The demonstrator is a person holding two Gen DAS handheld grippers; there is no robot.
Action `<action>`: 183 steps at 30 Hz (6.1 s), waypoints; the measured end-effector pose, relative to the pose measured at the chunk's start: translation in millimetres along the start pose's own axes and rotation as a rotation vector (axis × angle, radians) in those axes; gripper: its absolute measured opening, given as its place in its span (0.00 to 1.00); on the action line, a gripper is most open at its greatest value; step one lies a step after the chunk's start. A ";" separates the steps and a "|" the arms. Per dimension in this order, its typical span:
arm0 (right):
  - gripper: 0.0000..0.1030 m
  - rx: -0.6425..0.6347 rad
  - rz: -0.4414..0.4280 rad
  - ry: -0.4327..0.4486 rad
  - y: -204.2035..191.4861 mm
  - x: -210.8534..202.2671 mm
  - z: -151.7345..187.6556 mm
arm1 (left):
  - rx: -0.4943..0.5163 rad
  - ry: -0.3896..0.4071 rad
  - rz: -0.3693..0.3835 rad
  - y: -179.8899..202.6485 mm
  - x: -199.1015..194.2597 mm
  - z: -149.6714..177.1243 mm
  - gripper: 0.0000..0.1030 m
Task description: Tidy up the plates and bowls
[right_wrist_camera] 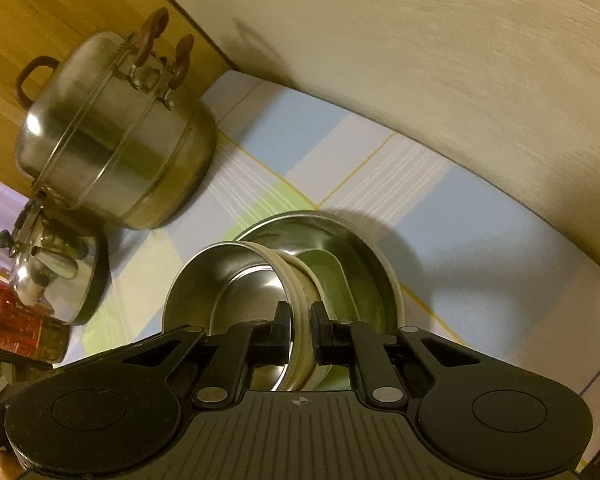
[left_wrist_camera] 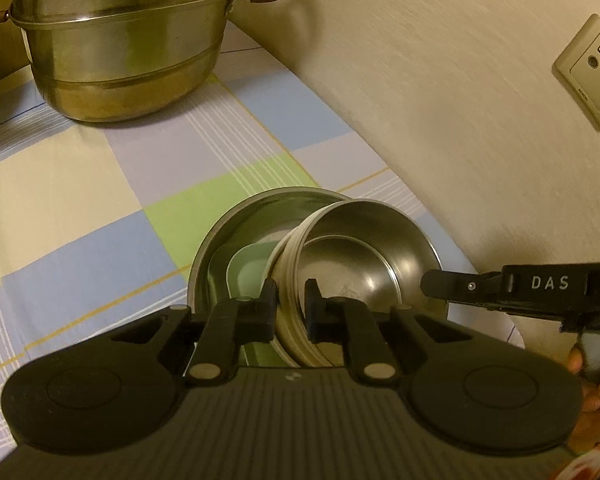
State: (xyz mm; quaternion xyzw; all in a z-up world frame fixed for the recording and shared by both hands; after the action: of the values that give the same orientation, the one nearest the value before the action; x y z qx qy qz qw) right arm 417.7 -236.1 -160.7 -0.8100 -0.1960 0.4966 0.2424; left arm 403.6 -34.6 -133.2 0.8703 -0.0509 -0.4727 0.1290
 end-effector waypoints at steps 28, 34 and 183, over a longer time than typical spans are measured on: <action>0.10 -0.048 0.017 -0.013 -4.3 4.1 -1.0 | 0.016 0.005 -0.023 3.3 1.5 0.6 0.12; 0.11 -0.095 0.008 0.028 -8.0 -2.6 -0.1 | 0.032 0.048 -0.038 6.7 -13.7 0.0 0.15; 0.61 -0.270 0.096 0.103 -76.7 -161.1 347.8 | 0.195 0.098 -0.033 5.5 -263.0 285.0 0.25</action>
State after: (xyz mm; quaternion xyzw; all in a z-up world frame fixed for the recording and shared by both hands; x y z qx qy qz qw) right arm 29.6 -195.5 -136.7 -0.8681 -0.2093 0.4347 0.1167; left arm 21.4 -34.8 -66.9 0.9014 -0.0761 -0.4245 0.0383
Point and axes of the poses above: each gripper's, at about its wrist camera, not at the fingertips, and x roughly the way its jaws point, y to its right, z to its underside, the point moved 6 cm from there along x, roughly the way its jaws point, and after that the axes turned 1 degree about x, right-handed, at the moved point
